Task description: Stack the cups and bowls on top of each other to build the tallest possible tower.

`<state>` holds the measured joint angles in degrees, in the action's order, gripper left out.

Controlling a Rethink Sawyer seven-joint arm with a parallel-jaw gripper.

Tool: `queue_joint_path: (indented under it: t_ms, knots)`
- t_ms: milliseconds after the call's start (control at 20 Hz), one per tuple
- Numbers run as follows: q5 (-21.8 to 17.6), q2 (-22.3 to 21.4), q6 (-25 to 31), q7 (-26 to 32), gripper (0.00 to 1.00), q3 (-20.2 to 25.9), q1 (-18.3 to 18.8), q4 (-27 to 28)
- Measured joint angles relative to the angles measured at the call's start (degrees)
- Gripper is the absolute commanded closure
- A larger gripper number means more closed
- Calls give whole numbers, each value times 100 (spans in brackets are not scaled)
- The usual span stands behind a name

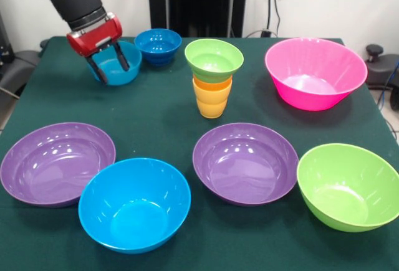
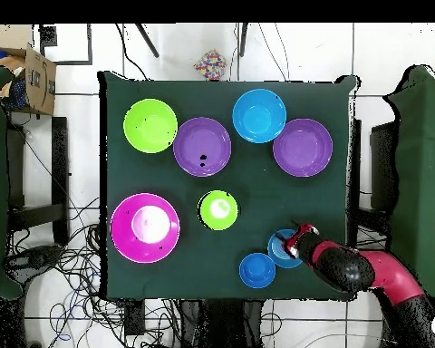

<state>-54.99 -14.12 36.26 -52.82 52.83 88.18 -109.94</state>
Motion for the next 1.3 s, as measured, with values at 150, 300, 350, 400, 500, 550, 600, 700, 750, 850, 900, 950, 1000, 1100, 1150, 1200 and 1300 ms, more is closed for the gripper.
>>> queue_joint_path:
  t_ms: [150,300,350,400,500,550,600,700,750,850,900,950,1000,1100,1150,1200,1300]
  knots:
    - [-50,139,1,0,0,-1,0,93]
    - [-189,276,0,0,0,-4,8,199]
    - [-206,295,0,0,0,-5,11,213]
    - [-236,329,0,0,0,-7,17,238]
    - [-314,406,0,0,0,-11,29,291]
    - [-355,435,0,0,0,-12,31,312]
    - [-385,453,0,0,0,-13,31,327]
    - [-413,472,0,0,0,-10,32,365]
    - [-413,472,0,0,0,-10,32,371]
    - [-414,472,0,0,0,-10,32,375]
    - [-414,472,0,0,0,-10,32,375]
    - [-416,472,0,0,0,-10,32,375]
    - [-417,471,0,0,0,-10,32,375]
    - [-418,461,0,0,0,-10,26,375]
    - [-420,454,0,0,0,-11,22,375]
    - [-421,444,0,0,0,-12,14,375]
    - [-425,430,1,0,0,-13,2,375]
